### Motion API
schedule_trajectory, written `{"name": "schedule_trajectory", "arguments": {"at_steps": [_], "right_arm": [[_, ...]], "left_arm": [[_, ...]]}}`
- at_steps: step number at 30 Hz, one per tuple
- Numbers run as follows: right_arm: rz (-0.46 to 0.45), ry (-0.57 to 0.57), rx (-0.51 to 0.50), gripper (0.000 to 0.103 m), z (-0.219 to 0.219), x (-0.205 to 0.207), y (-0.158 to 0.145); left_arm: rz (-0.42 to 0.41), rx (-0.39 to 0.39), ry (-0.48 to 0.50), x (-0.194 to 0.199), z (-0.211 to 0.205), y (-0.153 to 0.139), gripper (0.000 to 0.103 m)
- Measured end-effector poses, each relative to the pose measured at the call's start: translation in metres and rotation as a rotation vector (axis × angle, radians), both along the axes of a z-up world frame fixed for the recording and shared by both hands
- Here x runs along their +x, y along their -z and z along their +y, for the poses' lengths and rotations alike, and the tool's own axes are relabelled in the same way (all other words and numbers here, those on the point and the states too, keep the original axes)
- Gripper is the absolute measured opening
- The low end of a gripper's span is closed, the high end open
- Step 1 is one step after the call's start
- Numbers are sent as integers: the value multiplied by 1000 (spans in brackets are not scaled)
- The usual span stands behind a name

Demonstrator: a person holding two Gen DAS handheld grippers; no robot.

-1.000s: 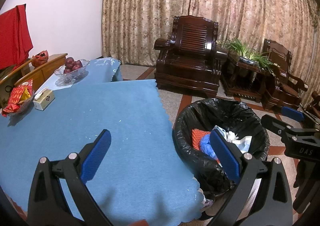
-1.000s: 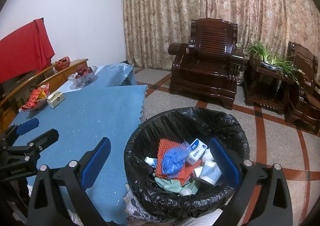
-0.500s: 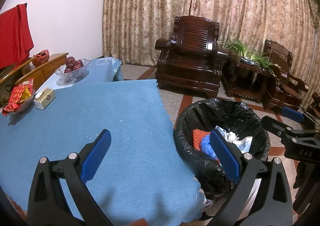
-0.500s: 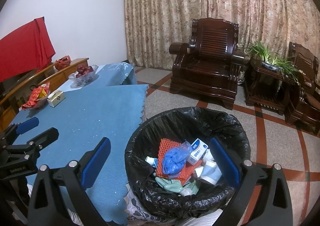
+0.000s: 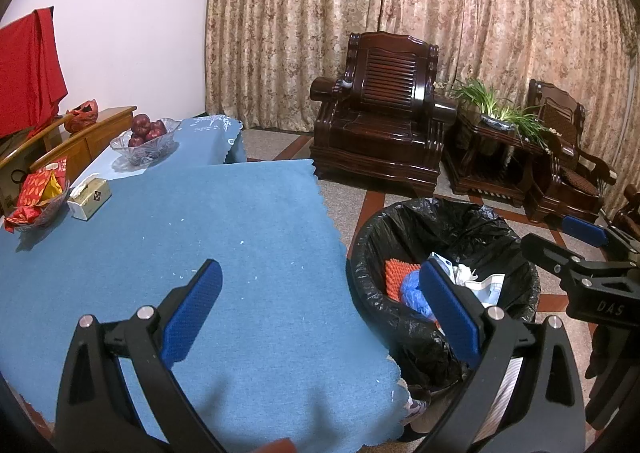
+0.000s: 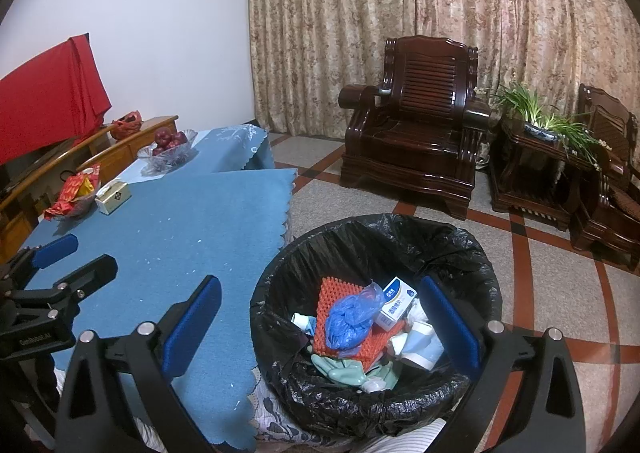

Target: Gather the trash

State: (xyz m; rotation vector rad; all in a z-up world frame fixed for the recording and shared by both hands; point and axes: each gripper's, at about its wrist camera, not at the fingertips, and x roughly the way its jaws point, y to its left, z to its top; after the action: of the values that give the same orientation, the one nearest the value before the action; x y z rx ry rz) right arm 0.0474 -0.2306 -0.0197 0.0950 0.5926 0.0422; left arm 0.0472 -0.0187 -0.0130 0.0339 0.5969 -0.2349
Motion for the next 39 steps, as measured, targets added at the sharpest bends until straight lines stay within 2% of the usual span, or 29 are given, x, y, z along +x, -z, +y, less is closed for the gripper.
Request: {"name": "schedule_trajectory", "arguments": {"at_steps": [39], "right_arm": [[5, -16, -4, 97, -3, 6, 3]], "left_arm": [[2, -1, 0, 1, 3, 0, 96]]}}
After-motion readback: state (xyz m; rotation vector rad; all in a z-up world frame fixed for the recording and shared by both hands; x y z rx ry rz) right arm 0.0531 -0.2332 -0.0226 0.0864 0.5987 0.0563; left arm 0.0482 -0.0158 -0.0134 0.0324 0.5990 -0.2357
